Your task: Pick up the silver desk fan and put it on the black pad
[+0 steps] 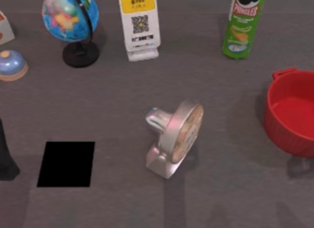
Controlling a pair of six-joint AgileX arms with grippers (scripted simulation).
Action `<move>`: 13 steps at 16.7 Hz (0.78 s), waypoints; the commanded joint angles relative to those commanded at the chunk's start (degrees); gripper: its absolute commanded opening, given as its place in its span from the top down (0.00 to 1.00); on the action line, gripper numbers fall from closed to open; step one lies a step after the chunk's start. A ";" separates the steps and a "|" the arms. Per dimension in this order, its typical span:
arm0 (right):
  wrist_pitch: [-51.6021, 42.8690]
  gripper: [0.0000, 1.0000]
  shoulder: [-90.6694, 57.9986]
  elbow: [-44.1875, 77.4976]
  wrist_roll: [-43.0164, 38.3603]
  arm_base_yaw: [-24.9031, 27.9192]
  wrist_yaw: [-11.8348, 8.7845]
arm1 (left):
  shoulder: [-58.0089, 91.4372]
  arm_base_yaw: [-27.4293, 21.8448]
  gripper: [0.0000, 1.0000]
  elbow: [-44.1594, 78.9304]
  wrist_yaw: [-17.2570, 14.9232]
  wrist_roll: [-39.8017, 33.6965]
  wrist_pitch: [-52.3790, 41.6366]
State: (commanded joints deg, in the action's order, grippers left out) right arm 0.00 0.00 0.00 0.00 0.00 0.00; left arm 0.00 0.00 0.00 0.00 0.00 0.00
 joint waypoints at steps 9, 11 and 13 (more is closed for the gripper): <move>0.00 0.00 0.00 0.00 0.00 0.00 0.00 | 14.95 -6.17 0.00 12.69 -1.59 0.39 -13.40; 0.00 0.00 0.00 0.00 0.00 0.00 0.00 | 23.09 -9.36 0.00 20.10 -2.13 0.33 -20.34; 0.00 0.00 0.00 0.00 0.00 0.00 0.00 | 32.46 -12.95 0.00 28.92 -2.61 0.08 -28.03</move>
State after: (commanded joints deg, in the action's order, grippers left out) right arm 0.00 0.00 0.00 0.00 0.00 0.00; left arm 32.46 -12.95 28.92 -2.61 0.08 -28.03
